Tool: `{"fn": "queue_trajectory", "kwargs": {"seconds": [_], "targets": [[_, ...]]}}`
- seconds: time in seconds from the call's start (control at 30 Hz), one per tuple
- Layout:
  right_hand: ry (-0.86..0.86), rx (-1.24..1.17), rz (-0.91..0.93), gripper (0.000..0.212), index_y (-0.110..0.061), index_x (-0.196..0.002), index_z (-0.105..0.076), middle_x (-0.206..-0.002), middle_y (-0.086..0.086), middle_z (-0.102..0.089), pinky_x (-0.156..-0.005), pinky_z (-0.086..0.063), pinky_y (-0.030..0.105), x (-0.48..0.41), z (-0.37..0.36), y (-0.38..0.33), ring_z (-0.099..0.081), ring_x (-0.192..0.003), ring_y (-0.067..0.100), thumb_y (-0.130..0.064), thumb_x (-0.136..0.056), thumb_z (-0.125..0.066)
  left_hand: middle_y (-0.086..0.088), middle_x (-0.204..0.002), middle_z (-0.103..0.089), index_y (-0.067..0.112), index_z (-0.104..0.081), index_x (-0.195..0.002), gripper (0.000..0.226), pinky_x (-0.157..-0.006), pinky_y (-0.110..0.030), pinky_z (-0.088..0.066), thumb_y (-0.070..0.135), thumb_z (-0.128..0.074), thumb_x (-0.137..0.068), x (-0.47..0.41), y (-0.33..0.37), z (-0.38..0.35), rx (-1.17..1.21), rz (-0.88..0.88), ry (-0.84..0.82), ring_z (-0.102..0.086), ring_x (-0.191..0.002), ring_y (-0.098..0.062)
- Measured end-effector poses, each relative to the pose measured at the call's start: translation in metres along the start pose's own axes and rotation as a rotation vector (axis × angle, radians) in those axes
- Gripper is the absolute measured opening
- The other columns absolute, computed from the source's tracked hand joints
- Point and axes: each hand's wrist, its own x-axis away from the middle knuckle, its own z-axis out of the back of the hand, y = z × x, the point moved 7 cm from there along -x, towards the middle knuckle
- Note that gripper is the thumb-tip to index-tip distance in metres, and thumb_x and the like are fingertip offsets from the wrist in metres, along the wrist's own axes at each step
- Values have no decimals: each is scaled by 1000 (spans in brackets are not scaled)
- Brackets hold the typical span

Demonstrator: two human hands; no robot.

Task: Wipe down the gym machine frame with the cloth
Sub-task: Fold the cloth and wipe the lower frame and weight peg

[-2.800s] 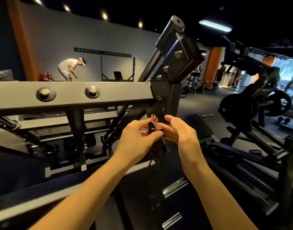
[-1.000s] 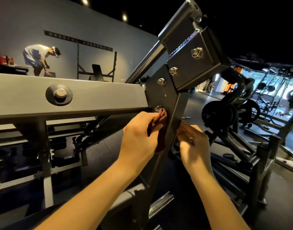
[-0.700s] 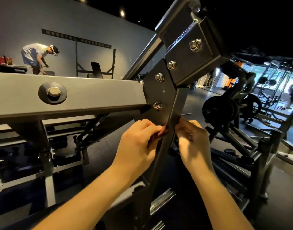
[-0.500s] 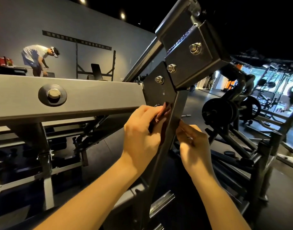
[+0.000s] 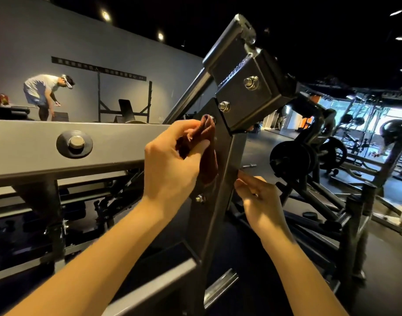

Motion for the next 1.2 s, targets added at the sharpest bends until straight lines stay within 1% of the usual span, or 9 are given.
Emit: {"fn": "queue_trajectory", "kwargs": {"seconds": [0.17,0.23,0.33,0.47,0.6,0.67,0.8,0.97,1.2], "targets": [[10,-6,4,42,-44,-81,-75,-91,9,-65,-76,-53,26,0,0,-2,-66,-85,15,-10,-101,-60,6,-110,-71,19,-70,-118,27,-94,-32,-57,13,-73,-93,-12,-10,-29,-117,-16,-82,-64,-104,-4],[7,-20,33,28,-21,-88,-77,-86,18,-62,-73,-54,32,-2,0,-6,-63,-83,24,-4,-100,-59,4,-110,-72,15,-72,-118,25,-92,-33,-58,14,-73,-93,-16,-19,-28,-163,2,-35,-65,-103,-5],[-14,-158,-39,20,21,-90,-62,-74,28,-45,-61,-46,12,-3,-1,-3,-57,-58,10,6,-100,-54,8,-105,-73,19,-74,-116,24,-91,-34,-59,14,-73,-92,-18,-31,-24,-90,195,31,-67,-102,-5],[-44,-342,-115,24,33,-95,-51,-69,25,-37,-57,-46,9,-5,-5,1,-53,-52,16,9,-100,-49,7,-104,-72,19,-74,-111,23,-89,-23,-56,8,-74,-91,-10,-8,-33,-39,67,-58,-66,-102,-4],[0,-233,-71,19,9,-83,-66,-71,18,-48,-62,-45,7,-2,0,-2,-58,-60,10,9,-98,-55,3,-100,-73,23,-72,-104,19,-73,-31,-63,8,-71,-93,-18,-42,-28,51,339,7,-73,-88,-9],[1,-255,-92,16,16,-87,-64,-70,23,-46,-60,-45,10,-2,-1,-2,-54,-61,19,9,-98,-55,5,-98,-72,22,-71,-104,18,-71,-20,-60,7,-70,-93,-17,-34,-29,-9,310,-3,-71,-87,-1],[-7,-117,-35,23,2,-76,-66,-71,-2,-56,-65,-47,17,-6,1,-5,-58,-61,-4,4,-97,-59,11,-98,-70,20,-73,-107,22,-86,-28,-58,5,-72,-89,-18,-18,-31,-119,101,-129,-66,-98,-5],[-10,-38,-29,40,-41,-73,-72,-96,1,-66,-81,-48,25,-6,2,-6,-66,-85,7,-10,-97,-66,6,-98,-68,16,-71,-113,21,-96,-37,-55,10,-67,-93,-36,-36,-20,-395,159,-68,-58,-94,-9],[35,-56,31,43,-46,-78,-73,-89,-2,-65,-85,-54,41,-5,2,-6,-68,-87,19,-8,-96,-66,13,-91,-72,25,-75,-108,17,-84,-33,-62,16,-71,-94,-26,-39,-22,-143,283,-121,-70,-91,-5]]}}
